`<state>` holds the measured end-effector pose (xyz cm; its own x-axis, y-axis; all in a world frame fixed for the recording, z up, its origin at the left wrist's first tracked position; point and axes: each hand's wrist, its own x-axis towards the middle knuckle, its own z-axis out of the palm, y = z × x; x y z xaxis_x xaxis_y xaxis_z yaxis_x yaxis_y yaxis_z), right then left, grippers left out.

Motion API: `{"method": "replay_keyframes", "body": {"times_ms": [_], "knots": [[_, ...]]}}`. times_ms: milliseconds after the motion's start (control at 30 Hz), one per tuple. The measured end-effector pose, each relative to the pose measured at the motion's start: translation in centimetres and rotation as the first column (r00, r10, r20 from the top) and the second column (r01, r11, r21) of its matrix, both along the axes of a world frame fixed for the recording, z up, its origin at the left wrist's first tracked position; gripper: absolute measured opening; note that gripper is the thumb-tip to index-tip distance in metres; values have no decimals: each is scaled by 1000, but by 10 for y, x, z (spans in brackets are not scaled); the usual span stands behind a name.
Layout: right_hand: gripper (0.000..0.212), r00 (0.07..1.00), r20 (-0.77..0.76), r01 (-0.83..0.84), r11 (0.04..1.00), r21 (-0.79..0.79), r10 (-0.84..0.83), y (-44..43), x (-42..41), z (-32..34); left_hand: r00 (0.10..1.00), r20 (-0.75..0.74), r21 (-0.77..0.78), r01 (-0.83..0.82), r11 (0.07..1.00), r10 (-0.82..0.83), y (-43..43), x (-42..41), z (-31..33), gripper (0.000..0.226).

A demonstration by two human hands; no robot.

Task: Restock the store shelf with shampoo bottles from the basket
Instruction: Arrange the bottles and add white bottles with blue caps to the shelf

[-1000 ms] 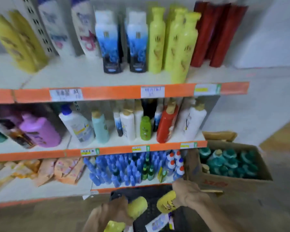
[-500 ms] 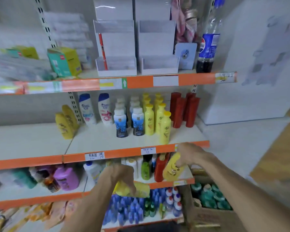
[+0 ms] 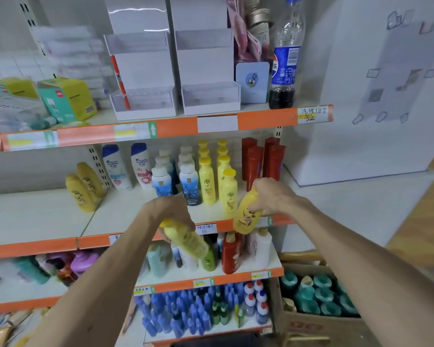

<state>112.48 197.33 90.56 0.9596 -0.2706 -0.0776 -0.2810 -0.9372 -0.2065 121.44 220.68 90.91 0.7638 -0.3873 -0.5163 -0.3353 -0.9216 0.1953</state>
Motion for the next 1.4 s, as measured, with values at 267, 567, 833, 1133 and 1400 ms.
{"method": "replay_keyframes", "body": {"times_ms": [267, 567, 833, 1133, 1400], "knots": [[35, 999, -44, -17, 1000, 26, 18, -18, 17, -22, 978, -91, -336, -206, 919, 186, -20, 24, 5, 29], [33, 998, -62, -5, 1000, 26, 6, -35, 35, -30, 898, 433, -178, -4, 984, 82, -56, 55, -11, 40], [34, 998, -62, 36, 995, 96, -30, -39, 48, -30, 864, 486, -262, -4, 965, 135, -74, 79, -5, 46], [43, 997, -67, -22, 999, 37, 24, -27, 76, -19, 845, 515, -270, -2, 963, 146, -84, 84, -35, 40], [47, 999, -32, 21, 1000, 15, -20, -30, 78, -19, 830, 522, -314, -26, 949, 196, -87, 91, -43, 38]]}}
